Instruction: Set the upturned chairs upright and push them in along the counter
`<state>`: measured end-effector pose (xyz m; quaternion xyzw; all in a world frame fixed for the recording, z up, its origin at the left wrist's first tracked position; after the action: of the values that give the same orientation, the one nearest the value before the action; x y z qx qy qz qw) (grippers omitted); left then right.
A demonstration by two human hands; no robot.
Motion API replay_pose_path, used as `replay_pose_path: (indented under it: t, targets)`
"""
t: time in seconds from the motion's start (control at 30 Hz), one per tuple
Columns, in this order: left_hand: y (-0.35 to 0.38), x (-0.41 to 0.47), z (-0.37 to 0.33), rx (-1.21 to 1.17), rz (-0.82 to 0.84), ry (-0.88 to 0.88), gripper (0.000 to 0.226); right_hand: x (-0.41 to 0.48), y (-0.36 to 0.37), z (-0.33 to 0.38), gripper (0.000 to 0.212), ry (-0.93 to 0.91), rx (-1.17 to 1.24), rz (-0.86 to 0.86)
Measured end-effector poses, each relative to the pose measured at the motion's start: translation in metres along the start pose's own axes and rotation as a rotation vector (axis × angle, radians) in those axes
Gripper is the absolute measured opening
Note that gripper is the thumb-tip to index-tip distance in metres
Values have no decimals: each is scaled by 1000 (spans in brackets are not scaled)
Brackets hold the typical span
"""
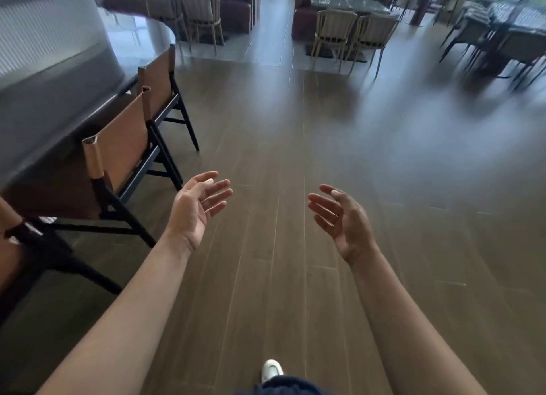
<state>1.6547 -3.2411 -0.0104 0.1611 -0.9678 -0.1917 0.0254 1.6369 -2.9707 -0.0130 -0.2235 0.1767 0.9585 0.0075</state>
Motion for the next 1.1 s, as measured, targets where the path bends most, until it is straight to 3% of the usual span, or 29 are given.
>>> replay_pose_path:
  t: [0.53,1.1]
  targets:
    - [87,235,53,43,-29,1,20,231,-9,84,23,41,-62,-33]
    - [153,539,53,44,71,28,22,495,83,219,23,-7,49,-10]
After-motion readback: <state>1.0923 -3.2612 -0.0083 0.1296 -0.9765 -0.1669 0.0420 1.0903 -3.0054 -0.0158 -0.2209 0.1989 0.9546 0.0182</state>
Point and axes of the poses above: each hand's wrist, its own x-axis towards the middle knuckle, its own y-axis out of the palm, z = x × y, the point moved 5 cm from there along x, towards the middle knuckle, and after that the axes turned 10 degrees about y, right-handed, at the moved point
